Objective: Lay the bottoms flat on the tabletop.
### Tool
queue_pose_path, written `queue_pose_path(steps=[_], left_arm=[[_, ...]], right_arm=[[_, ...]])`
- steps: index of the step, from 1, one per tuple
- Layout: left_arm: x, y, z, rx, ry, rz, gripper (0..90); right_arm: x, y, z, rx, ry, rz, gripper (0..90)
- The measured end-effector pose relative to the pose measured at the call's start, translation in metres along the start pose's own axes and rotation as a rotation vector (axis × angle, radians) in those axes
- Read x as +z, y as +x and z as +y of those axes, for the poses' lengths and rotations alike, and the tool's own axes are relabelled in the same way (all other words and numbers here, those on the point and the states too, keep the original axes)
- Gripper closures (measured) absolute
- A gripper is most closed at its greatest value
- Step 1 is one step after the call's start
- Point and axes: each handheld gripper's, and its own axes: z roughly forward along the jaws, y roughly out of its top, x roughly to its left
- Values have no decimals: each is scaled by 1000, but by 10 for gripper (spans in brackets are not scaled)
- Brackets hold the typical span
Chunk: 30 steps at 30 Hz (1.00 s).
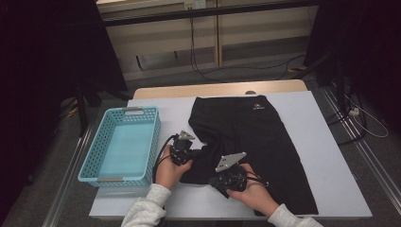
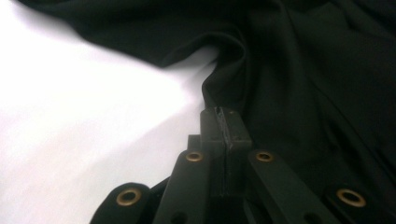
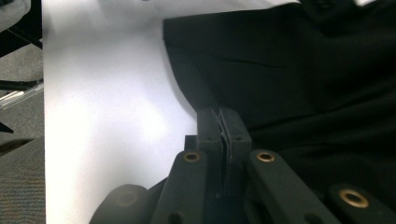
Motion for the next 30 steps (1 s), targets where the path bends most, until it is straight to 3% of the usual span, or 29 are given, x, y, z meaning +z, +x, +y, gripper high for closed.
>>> queue_pose_path(steps=[6,23,27,28,30], left_arm=[[-13,5,-5,-49,-7,5,897],[-18,5,-16,-70,14,-12,889],[-13,6,-14,-42,-38,25,755],[-11,7,-14,-47,-45,18,702],[-8,10,-13,-58,-47,7,692]], right_arm=[[0,1,1,-6,-1,4,885],[-1,9,-1,-21,19,68,886],[-1,9,-2,-20,19,80,885],[-1,9,-2,-21,19,81,885],[-1,9,-2,-23,20,82,885]])
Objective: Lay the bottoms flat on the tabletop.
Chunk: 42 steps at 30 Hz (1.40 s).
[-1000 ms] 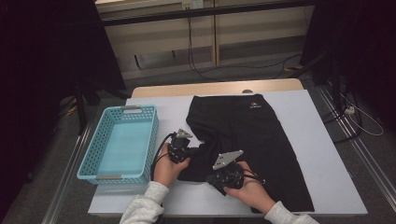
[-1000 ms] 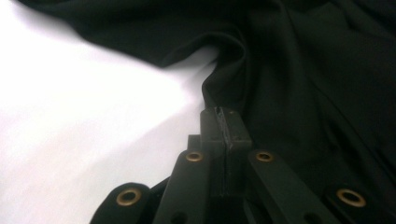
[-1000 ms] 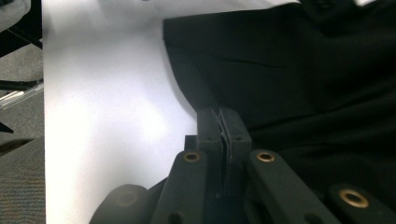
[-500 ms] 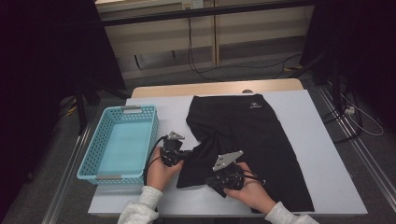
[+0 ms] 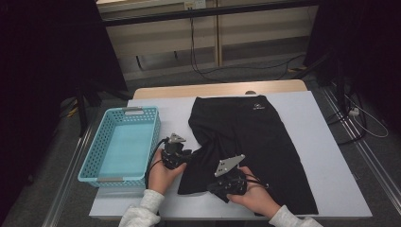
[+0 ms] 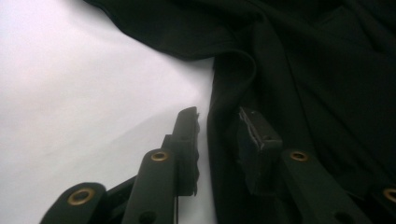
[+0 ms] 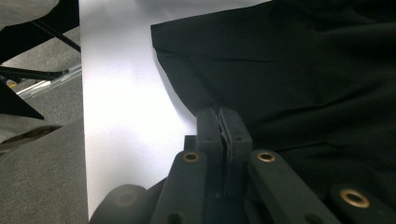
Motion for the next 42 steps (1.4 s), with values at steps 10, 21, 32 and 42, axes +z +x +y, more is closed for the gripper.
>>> queue_pose_path(steps=[10,21,32,42], left_arm=[[16,-1,11,2,-1,-32,841],[-1,11,10,-81,-15,5,887],[-1,10,5,-103,-4,36,829],[9,6,8,-29,-30,51,534]], right_arm=[[0,1,-1,-4,-2,0,885],[0,6,0,-23,8,9,885],[2,9,1,-40,20,38,886],[1,11,1,-51,32,56,889]])
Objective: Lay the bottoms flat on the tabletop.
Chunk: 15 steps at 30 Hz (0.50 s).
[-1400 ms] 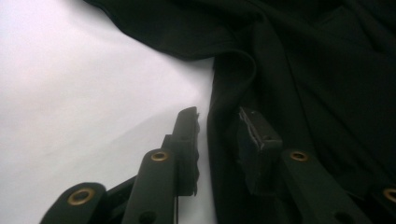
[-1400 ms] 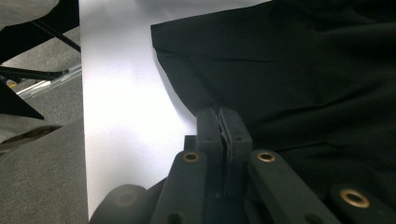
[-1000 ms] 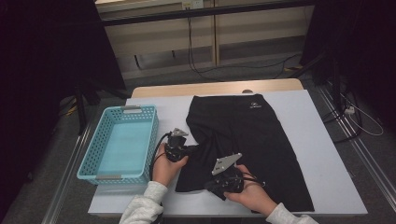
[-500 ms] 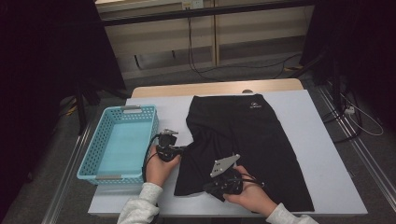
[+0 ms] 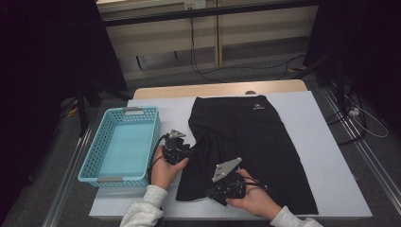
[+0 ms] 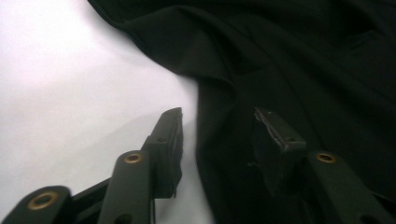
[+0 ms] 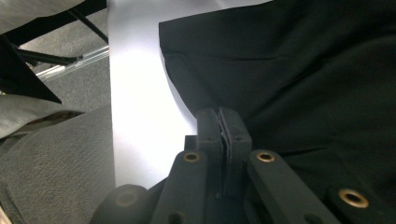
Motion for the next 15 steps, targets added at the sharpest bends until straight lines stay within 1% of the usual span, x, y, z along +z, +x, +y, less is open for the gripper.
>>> queue_pose_path(steps=[3,5,7,8,9,11,12,14,15], left_arm=[[3,0,1,-2,0,-10,536],[5,-1,2,0,-3,-22,569],[7,-1,2,-6,-14,-18,609],[7,-1,2,-12,-16,-22,609],[7,-1,2,-2,-10,-16,623],[7,-1,3,-4,-9,-10,646],[7,-1,3,0,-5,-5,671],[6,-1,3,-1,7,-15,714],[6,-1,3,0,8,-13,745]], right_arm=[[-1,2,-1,-6,4,4,889],[-1,3,-1,-10,5,10,890],[-2,4,-2,-13,6,13,889],[-2,4,-2,-12,8,13,889],[-3,4,-2,-13,6,16,889],[-3,4,-2,-9,6,16,889],[-3,4,-3,-8,7,17,889],[-3,4,-3,-6,4,17,889],[-3,4,-3,-1,4,18,888]])
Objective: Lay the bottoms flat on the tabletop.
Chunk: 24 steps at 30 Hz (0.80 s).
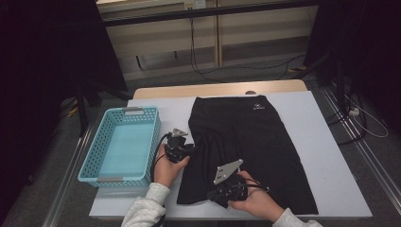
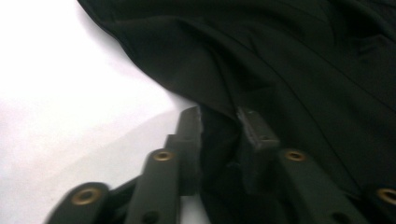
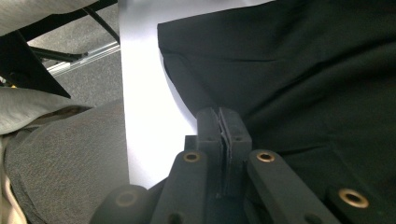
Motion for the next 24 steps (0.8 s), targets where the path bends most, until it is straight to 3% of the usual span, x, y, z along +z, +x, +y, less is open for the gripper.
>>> queue_pose_path(steps=[5,8,13,16,24], left_arm=[[-3,3,0,-25,25,-2,872],[-7,3,2,-39,31,-4,883],[-16,3,3,-32,28,34,884],[-20,5,3,-48,28,39,884],[-22,6,1,-52,36,54,878]], right_arm=[[0,0,0,-3,2,0,887],[1,0,0,-2,1,0,887],[1,1,0,-2,1,4,887],[1,2,1,-5,0,9,887],[2,5,2,-10,1,27,888]])
